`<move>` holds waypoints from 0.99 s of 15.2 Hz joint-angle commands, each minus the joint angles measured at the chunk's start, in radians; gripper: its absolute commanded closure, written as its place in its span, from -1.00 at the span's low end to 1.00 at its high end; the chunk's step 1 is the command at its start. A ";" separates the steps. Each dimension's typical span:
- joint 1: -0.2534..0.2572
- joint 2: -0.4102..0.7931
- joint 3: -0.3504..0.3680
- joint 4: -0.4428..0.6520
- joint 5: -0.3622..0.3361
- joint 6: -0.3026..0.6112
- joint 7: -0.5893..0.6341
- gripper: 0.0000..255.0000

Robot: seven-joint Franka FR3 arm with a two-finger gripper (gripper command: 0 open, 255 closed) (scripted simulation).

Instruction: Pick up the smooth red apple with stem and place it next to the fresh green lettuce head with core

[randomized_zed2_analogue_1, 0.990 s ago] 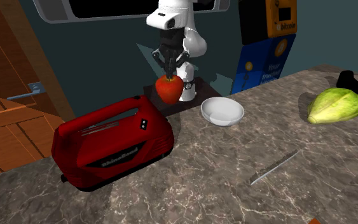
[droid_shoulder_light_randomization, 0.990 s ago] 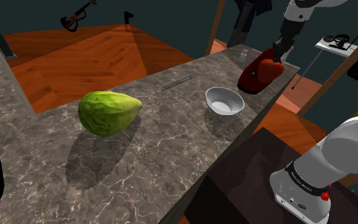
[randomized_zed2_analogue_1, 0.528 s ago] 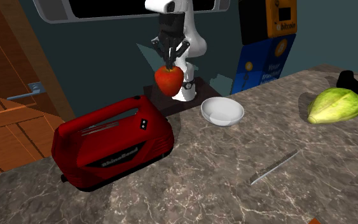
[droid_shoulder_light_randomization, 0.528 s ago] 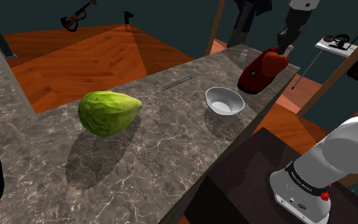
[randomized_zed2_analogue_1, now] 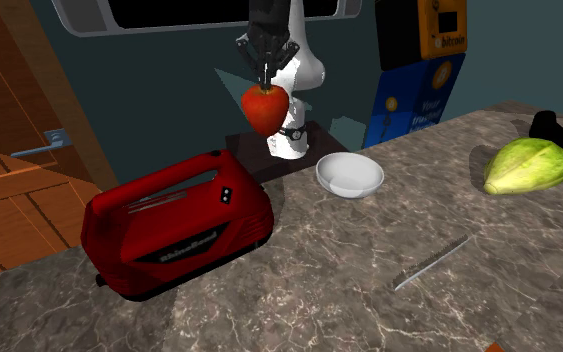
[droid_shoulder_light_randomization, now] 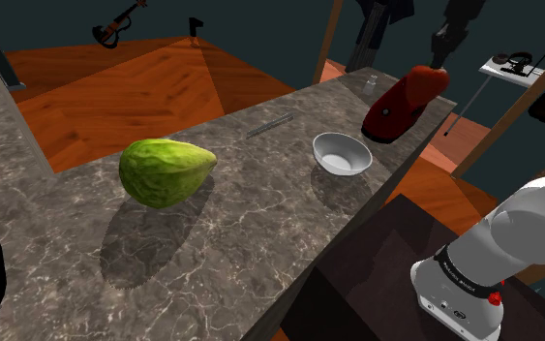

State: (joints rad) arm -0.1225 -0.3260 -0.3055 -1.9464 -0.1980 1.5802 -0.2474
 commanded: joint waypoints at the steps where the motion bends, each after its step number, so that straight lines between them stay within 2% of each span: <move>1: 0.000 0.004 0.000 0.025 0.001 -0.021 -0.004 1.00; 8: 0.054 -0.093 0.127 -0.069 0.035 -0.049 0.173 1.00; 15: 0.111 -0.135 0.254 -0.108 0.098 -0.072 0.345 1.00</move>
State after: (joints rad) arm -0.0222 -0.4525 -0.0755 -2.0557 -0.1123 1.5213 0.0647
